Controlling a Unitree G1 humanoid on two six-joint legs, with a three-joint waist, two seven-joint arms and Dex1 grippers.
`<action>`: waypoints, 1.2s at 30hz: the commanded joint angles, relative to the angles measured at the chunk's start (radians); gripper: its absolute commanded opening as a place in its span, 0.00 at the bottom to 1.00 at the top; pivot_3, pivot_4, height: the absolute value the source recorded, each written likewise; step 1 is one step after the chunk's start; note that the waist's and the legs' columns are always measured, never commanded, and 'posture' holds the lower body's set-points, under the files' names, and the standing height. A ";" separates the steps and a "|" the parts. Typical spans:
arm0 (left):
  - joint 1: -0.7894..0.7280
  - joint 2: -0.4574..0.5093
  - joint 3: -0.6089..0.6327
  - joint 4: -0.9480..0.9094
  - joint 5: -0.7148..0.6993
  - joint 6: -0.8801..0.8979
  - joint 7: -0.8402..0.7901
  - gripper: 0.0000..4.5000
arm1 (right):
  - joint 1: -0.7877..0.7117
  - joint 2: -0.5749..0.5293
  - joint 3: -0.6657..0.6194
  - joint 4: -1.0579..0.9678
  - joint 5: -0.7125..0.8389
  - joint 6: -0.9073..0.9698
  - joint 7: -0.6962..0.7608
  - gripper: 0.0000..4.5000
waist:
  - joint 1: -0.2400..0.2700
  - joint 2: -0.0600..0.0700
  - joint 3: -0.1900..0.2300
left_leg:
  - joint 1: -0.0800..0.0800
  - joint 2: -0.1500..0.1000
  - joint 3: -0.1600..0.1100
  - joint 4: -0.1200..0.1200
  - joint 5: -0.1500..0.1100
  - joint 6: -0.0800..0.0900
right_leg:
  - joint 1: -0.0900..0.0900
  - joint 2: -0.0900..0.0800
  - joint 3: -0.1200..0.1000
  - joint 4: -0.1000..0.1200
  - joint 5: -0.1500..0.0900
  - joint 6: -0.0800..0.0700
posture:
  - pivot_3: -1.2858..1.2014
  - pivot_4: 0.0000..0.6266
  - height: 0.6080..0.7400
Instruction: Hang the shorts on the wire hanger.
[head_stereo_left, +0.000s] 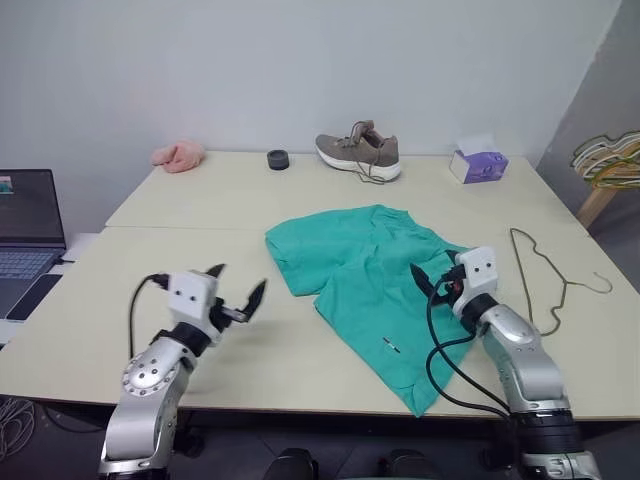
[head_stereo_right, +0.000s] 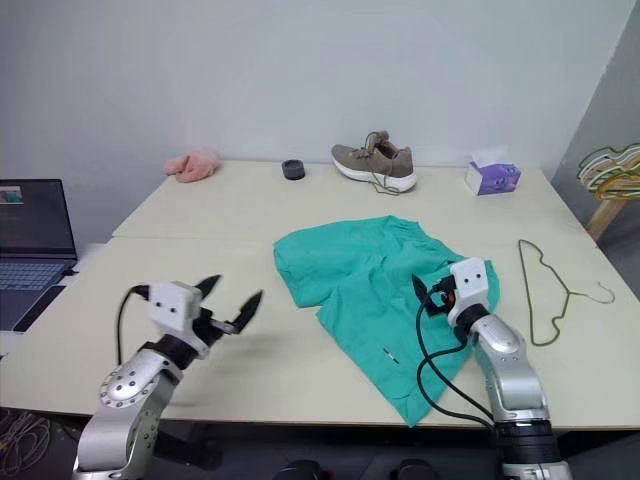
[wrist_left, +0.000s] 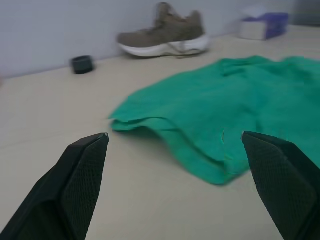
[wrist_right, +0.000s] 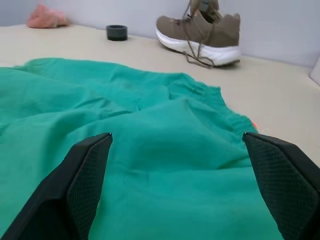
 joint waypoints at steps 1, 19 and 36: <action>-0.057 0.073 -0.143 -0.067 -0.083 0.114 -0.194 1.00 | 0.081 -0.147 -0.019 -0.183 0.169 0.139 0.217 0.99 | -0.005 0.001 0.001 | -0.001 0.000 0.000 0.000 0.000 0.000 | 0.000 0.000 0.000 0.000 0.000 0.000 | 0.47 0.00 1.00; -0.412 0.057 -0.611 0.185 0.012 0.265 -0.515 1.00 | 0.408 -0.570 -0.122 -0.394 0.256 0.241 0.511 0.99 | -0.146 -0.002 0.007 | 0.001 0.004 0.007 0.001 -0.002 0.002 | 0.002 0.006 0.002 -0.003 0.001 0.003 | 0.41 0.00 1.00; -0.410 0.029 -0.605 0.388 0.238 0.025 -0.397 0.52 | 0.360 -0.582 -0.089 -0.327 0.157 0.128 0.536 1.00 | -0.157 -0.002 0.006 | 0.002 0.005 0.004 0.002 -0.002 0.001 | 0.003 0.006 0.003 -0.005 0.002 0.006 | 0.41 0.00 1.00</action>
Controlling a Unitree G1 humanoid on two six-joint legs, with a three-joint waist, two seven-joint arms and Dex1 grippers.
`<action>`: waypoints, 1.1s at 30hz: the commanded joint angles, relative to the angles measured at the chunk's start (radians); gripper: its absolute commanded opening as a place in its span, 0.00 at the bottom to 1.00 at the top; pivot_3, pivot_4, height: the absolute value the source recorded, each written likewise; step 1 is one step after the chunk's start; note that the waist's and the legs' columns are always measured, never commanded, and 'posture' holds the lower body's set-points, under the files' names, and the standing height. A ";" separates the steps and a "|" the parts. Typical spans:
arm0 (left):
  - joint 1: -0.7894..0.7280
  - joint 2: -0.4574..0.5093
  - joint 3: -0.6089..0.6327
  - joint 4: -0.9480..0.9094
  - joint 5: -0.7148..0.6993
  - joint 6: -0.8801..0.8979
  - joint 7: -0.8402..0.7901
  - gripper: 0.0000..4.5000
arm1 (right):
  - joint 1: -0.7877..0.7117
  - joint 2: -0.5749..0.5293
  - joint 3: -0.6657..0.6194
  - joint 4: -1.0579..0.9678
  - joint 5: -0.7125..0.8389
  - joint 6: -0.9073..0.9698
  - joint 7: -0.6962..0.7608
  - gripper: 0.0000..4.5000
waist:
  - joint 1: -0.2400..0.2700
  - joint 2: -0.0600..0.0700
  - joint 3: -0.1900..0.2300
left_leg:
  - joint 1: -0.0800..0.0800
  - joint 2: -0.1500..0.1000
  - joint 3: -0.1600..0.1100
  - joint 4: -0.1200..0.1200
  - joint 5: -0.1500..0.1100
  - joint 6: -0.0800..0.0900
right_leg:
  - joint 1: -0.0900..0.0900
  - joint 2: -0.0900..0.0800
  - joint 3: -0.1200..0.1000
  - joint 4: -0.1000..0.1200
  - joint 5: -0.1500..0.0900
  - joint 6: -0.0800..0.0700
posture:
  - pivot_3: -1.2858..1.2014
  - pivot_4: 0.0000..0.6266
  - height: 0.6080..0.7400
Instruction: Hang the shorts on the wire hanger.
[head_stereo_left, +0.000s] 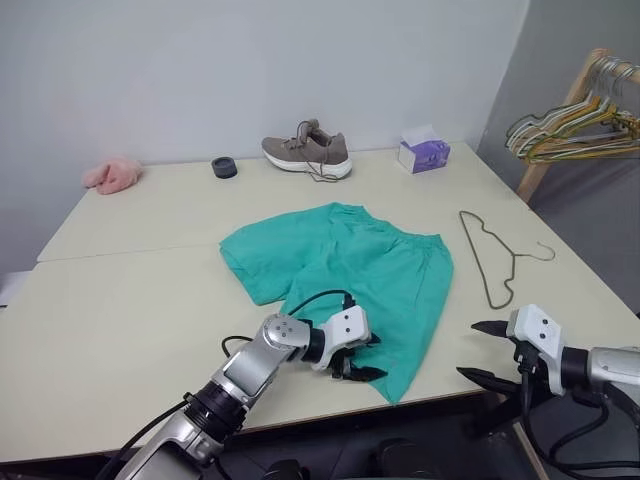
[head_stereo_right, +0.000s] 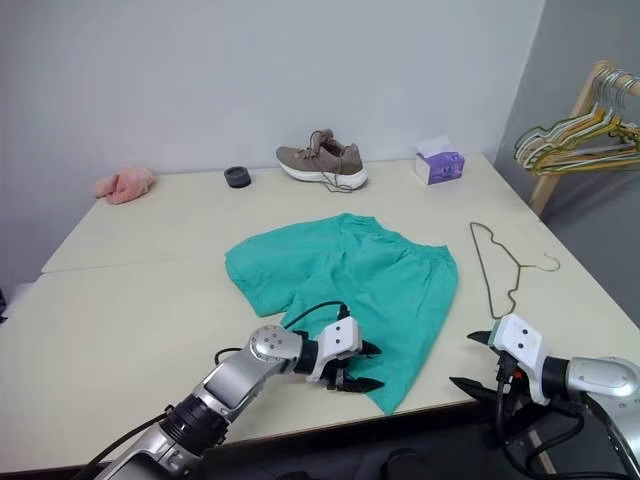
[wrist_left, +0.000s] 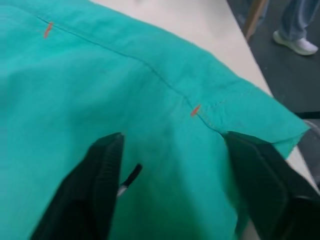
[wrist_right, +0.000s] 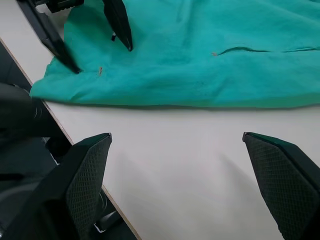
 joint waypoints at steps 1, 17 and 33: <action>0.013 0.027 0.040 0.040 0.044 -0.032 0.041 0.45 | -0.034 -0.013 0.010 -0.014 -0.009 -0.028 0.022 1.00 | -0.003 0.000 0.000 | 0.000 0.000 0.000 0.000 0.000 0.000 | 0.000 0.000 0.000 0.000 0.000 0.000 | 0.42 0.00 1.00; 0.129 0.209 0.417 -0.067 -0.080 -0.060 0.106 0.01 | -0.311 0.069 0.209 0.217 -0.342 -0.255 -0.136 1.00 | -0.008 -0.001 0.001 | 0.000 0.001 -0.002 0.000 0.000 0.000 | -0.001 -0.004 0.000 0.002 0.001 0.001 | 0.44 0.00 1.00; 0.270 0.383 0.661 -0.141 -0.176 -0.040 0.054 0.01 | -0.811 0.339 0.601 0.805 -0.790 -0.667 -0.325 1.00 | 0.061 0.000 0.002 | -0.005 0.000 -0.003 0.000 0.000 0.000 | -0.008 -0.005 -0.001 0.004 0.003 -0.006 | 0.48 0.00 1.00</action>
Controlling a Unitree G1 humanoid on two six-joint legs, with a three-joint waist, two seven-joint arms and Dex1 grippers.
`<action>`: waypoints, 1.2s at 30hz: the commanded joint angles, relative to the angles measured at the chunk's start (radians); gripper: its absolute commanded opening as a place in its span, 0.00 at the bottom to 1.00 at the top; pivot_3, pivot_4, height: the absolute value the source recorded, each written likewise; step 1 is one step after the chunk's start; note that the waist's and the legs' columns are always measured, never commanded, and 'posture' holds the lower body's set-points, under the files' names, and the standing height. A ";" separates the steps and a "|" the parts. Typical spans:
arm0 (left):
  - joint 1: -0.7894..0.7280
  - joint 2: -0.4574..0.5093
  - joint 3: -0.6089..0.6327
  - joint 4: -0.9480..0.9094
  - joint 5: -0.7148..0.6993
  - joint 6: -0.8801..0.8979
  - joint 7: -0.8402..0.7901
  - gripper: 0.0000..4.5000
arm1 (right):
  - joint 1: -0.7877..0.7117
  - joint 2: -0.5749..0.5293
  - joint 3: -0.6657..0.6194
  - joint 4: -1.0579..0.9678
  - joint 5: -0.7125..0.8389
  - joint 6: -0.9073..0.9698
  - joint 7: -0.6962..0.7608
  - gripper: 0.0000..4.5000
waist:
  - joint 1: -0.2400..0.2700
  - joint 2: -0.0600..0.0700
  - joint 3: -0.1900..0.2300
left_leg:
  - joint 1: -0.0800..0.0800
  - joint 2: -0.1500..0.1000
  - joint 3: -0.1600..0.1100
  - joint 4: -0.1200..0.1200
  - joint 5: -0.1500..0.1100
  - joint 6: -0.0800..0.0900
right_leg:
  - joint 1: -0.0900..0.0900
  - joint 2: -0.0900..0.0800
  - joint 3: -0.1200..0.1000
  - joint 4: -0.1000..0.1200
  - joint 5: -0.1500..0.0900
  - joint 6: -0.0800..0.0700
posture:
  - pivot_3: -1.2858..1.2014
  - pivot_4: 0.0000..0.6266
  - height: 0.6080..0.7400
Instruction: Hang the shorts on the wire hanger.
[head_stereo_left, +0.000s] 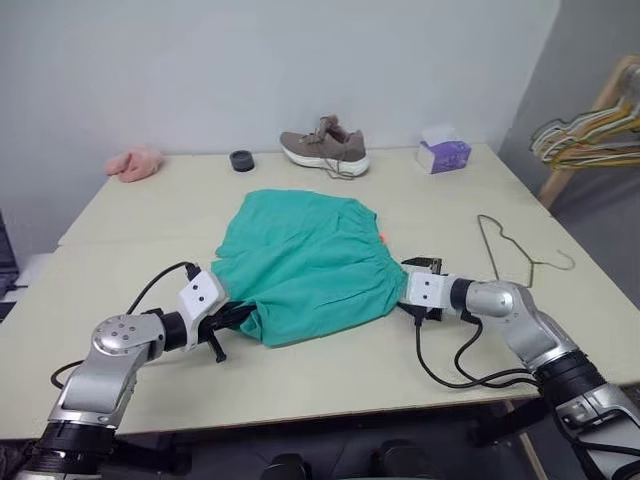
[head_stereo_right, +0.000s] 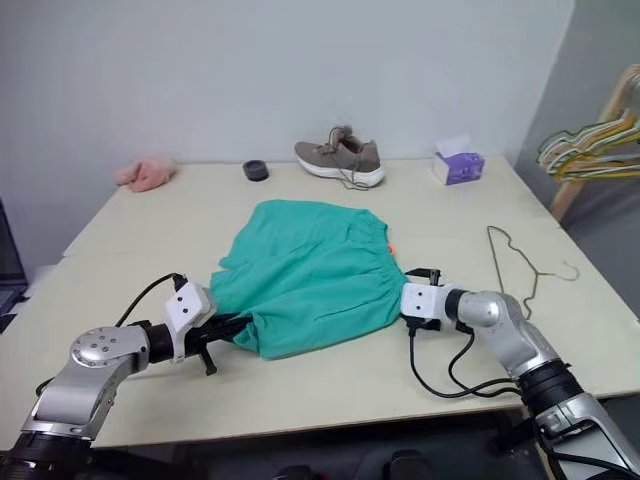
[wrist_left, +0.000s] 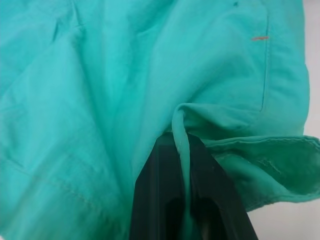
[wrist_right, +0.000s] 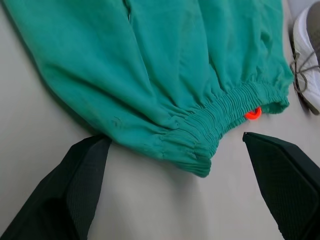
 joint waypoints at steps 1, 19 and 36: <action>-0.021 0.023 0.051 -0.038 -0.022 0.010 0.009 0.01 | -0.066 0.028 0.040 0.089 -0.065 -0.106 -0.046 1.00 | 0.000 0.000 0.000 | 0.000 0.000 0.000 0.000 0.000 0.000 | 0.000 0.000 0.000 0.000 0.000 0.000 | 0.48 0.00 1.00; 0.023 0.165 -0.059 0.023 0.056 -0.063 -0.180 0.00 | -0.090 0.007 0.026 0.086 0.093 -0.185 0.287 0.00 | 0.000 0.002 0.000 | 0.001 0.000 0.000 0.000 0.000 0.000 | 0.000 0.001 0.000 0.001 0.000 -0.001 | 0.47 0.00 1.00; 0.225 0.291 -0.095 -0.223 -0.064 0.039 -0.423 0.00 | 0.273 -0.443 -0.052 -0.816 0.512 0.460 0.735 0.00 | 0.007 0.004 0.002 | 0.003 0.002 0.000 0.000 0.000 0.000 | 0.002 0.001 -0.002 0.001 -0.004 0.002 | 0.46 0.00 1.00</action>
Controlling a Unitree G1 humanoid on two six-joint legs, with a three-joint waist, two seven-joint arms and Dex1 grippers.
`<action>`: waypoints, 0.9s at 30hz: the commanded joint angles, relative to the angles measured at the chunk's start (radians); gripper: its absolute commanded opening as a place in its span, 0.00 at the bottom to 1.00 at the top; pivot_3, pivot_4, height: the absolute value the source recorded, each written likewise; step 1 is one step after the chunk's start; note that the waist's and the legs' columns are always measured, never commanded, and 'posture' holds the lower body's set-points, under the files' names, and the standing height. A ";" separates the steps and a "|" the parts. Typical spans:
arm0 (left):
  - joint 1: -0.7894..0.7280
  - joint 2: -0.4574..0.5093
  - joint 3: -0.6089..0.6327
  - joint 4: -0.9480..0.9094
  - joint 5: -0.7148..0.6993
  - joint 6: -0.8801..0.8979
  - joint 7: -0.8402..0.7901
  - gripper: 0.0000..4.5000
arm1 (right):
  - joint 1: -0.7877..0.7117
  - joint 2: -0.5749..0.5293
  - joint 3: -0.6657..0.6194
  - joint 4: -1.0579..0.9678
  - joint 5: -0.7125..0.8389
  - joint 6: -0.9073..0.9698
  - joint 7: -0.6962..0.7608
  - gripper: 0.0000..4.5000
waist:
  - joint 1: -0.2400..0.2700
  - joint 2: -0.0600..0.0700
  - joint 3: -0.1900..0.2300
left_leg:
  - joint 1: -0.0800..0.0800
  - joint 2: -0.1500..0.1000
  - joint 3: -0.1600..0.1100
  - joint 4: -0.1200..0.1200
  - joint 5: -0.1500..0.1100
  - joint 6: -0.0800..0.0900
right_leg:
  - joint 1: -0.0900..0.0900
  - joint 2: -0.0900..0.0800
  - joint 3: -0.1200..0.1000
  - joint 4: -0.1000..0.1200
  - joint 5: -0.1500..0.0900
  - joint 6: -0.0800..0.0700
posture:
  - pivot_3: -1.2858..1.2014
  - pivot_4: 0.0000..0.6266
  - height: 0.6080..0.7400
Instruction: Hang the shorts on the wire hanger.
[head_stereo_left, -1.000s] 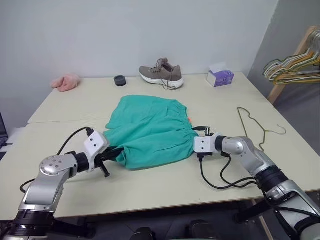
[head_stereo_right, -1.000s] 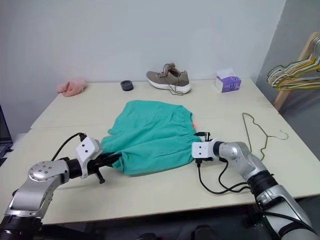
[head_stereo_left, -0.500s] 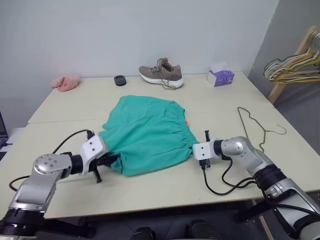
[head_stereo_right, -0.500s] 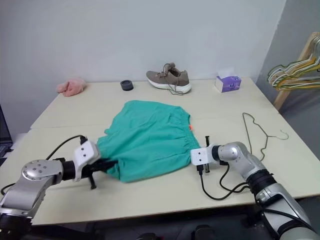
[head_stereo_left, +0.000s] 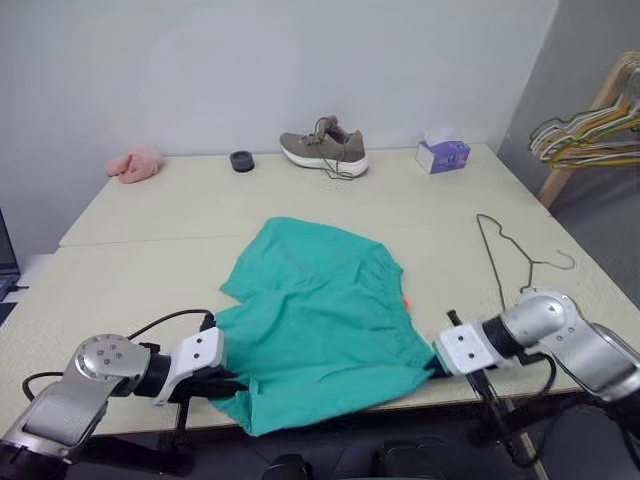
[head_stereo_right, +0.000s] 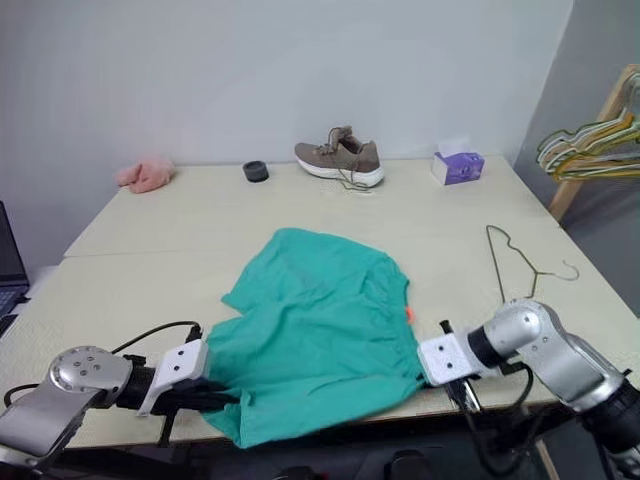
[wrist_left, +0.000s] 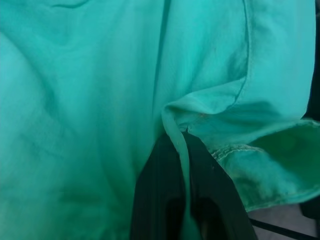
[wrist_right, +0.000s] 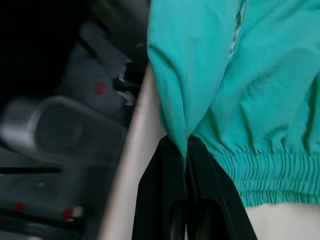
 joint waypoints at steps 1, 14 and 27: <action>0.036 0.039 0.032 -0.065 -0.053 0.034 -0.044 0.00 | 0.011 -0.019 -0.021 -0.064 0.021 0.043 0.007 0.00 | 0.001 0.000 0.000 | 0.001 0.000 0.000 0.000 0.000 0.000 | 0.001 0.000 0.000 0.000 0.000 0.000 | 0.46 0.00 1.00; 0.163 0.084 0.065 -0.168 -0.124 0.134 -0.059 0.25 | 0.007 -0.002 -0.008 -0.070 0.009 0.049 0.015 0.26 | 0.004 0.000 0.001 | 0.000 0.000 0.001 0.000 0.000 0.000 | 0.001 0.000 0.000 -0.001 0.000 0.000 | 0.47 0.00 1.00; 0.007 -0.043 0.141 -0.132 -0.200 0.156 0.050 0.98 | -0.052 0.200 -0.282 -0.011 0.299 0.356 -0.264 0.86 | 0.007 -0.001 0.000 | 0.001 0.000 0.000 0.000 0.000 0.000 | 0.001 0.000 0.000 -0.001 0.000 0.000 | 0.47 0.00 1.00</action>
